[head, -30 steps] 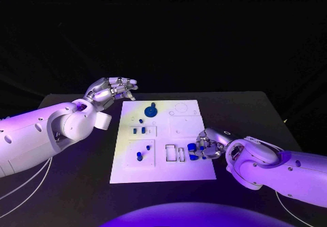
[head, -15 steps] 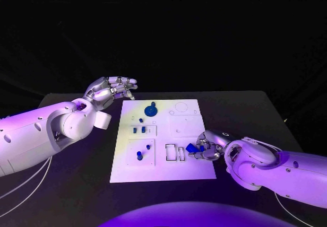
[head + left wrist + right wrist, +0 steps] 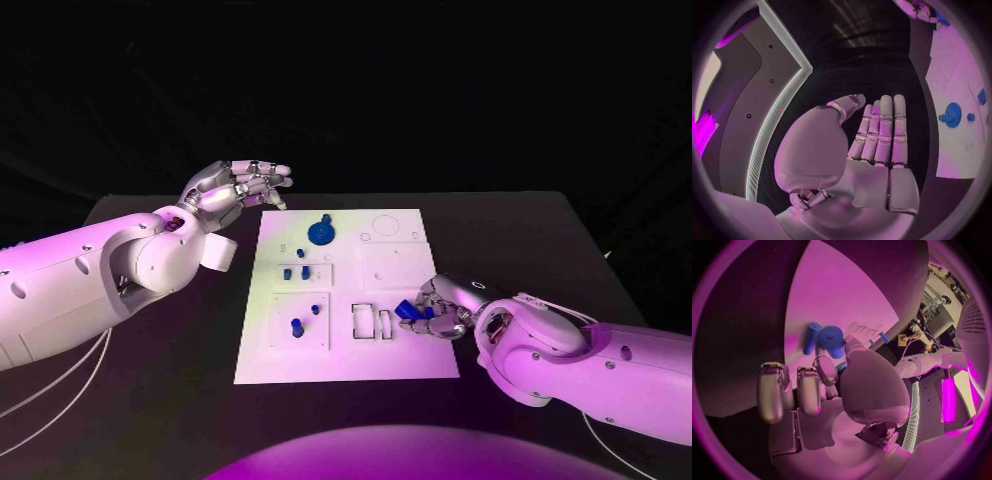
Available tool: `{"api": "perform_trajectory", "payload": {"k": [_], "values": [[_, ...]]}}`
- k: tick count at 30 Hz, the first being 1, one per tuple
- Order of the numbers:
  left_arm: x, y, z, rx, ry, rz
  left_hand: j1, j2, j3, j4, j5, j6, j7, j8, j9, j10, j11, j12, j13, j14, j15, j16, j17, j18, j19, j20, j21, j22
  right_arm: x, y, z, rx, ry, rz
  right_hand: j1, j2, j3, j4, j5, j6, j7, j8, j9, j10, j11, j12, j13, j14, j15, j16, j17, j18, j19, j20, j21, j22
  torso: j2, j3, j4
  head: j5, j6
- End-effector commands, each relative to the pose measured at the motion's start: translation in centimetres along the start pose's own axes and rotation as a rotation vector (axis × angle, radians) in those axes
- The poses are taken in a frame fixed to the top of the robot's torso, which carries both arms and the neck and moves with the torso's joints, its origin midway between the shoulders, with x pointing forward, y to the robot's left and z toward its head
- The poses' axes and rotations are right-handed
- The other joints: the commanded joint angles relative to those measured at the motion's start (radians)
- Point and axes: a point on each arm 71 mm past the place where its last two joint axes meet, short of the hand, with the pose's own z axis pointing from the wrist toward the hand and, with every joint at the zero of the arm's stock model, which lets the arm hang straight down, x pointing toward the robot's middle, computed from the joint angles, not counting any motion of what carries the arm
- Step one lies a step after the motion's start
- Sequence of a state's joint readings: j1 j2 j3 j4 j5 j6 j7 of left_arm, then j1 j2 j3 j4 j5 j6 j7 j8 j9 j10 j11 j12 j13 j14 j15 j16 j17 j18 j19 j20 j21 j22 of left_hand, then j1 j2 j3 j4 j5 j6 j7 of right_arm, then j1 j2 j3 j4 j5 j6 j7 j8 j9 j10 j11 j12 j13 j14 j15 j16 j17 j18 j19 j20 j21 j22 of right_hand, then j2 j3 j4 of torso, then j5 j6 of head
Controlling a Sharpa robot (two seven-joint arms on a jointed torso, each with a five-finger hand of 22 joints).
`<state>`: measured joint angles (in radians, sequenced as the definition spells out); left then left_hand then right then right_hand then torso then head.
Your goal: Assemble the parts on the task board
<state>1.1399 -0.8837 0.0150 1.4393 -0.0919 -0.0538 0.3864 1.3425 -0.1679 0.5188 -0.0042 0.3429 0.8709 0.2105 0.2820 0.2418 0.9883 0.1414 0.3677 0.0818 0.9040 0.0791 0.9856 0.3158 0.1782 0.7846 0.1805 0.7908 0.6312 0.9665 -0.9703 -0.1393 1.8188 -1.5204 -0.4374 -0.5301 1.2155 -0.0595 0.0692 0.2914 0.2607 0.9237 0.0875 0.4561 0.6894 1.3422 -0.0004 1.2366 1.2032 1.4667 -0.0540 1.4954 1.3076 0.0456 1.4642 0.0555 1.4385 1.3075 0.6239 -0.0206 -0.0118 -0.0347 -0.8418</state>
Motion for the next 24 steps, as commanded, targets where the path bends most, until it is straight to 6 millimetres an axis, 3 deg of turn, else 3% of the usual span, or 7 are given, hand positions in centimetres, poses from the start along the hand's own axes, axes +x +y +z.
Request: {"api": "perform_trajectory", "payload": {"k": [1,14,19,20,24], "values": [[0.1,-0.1,0.1,0.009,0.008,-0.005,-0.006,0.006,-0.006,0.000,0.003,-0.002,0.000,-0.002,0.000,0.002,0.004,-0.004,-0.001,-0.001,0.003,-0.004,-0.001,0.001,-0.006,0.000,0.000,0.001,-0.8,0.5,-0.3,-0.048,-0.099,0.065,0.023,0.022,0.007,0.001,-0.002,0.026,-0.018,0.011,0.011,0.021,-0.002,0.024,0.027,0.070,-0.011,0.006,0.071,-0.019,0.060,-0.008,0.006,0.229,-0.001,-0.0001,-0.0012,0.000,0.001],[0.3,-0.1,0.2,0.016,0.004,-0.004,-0.007,0.008,-0.005,0.001,0.003,-0.001,-0.001,-0.001,0.000,0.003,0.004,-0.003,-0.001,-0.001,0.003,-0.003,-0.001,0.001,-0.006,0.000,-0.001,0.000,-1.1,2.8,-0.6,-0.090,-0.070,0.150,-0.022,0.039,0.003,0.003,0.000,0.042,-0.024,0.020,0.015,0.047,-0.008,0.059,0.069,0.072,-0.016,0.011,0.082,-0.021,0.064,-0.014,0.017,0.232,0.001,-0.0005,0.0006,0.002,0.005],[0.3,-0.1,0.3,0.016,0.007,-0.005,-0.006,0.009,-0.005,0.001,0.004,0.002,-0.002,0.000,0.001,0.004,0.003,-0.003,-0.001,0.000,0.002,-0.003,-0.001,0.001,-0.005,0.000,-0.001,0.001,-0.4,3.5,-0.2,-0.088,0.003,0.152,-0.063,0.046,-0.006,0.003,0.027,0.056,-0.031,0.032,0.021,0.066,-0.014,0.081,0.096,0.071,-0.021,0.011,0.083,-0.021,0.063,-0.018,0.017,0.232,0.001,-0.0004,-0.0012,0.006,0.004],[0.4,0.0,0.3,0.016,0.008,-0.006,-0.006,0.009,-0.005,0.001,0.004,0.002,-0.002,0.000,0.001,0.004,0.003,-0.003,-0.001,0.000,0.002,-0.003,-0.001,0.001,-0.005,0.000,-0.001,0.001,-0.2,3.7,-0.1,-0.089,0.024,0.149,-0.078,0.042,-0.015,0.003,0.062,0.056,-0.034,0.036,0.024,0.067,-0.016,0.081,0.100,0.071,-0.023,0.012,0.084,-0.021,0.063,-0.020,0.017,0.231,0.001,-0.0003,-0.0016,0.007,0.003],[0.4,0.0,0.3,0.016,0.010,-0.007,-0.006,0.009,-0.005,0.001,0.004,0.002,-0.002,0.000,0.001,0.004,0.003,-0.003,-0.001,0.000,0.002,-0.003,-0.001,0.001,-0.005,0.000,-0.001,0.001,0.4,4.2,0.2,-0.094,0.072,0.139,-0.100,0.047,-0.024,0.003,0.065,0.064,-0.037,0.043,0.028,0.080,-0.019,0.099,0.120,0.071,-0.025,0.012,0.084,-0.021,0.063,-0.022,0.018,0.232,0.002,0.0006,-0.0006,0.009,0.001]]}}
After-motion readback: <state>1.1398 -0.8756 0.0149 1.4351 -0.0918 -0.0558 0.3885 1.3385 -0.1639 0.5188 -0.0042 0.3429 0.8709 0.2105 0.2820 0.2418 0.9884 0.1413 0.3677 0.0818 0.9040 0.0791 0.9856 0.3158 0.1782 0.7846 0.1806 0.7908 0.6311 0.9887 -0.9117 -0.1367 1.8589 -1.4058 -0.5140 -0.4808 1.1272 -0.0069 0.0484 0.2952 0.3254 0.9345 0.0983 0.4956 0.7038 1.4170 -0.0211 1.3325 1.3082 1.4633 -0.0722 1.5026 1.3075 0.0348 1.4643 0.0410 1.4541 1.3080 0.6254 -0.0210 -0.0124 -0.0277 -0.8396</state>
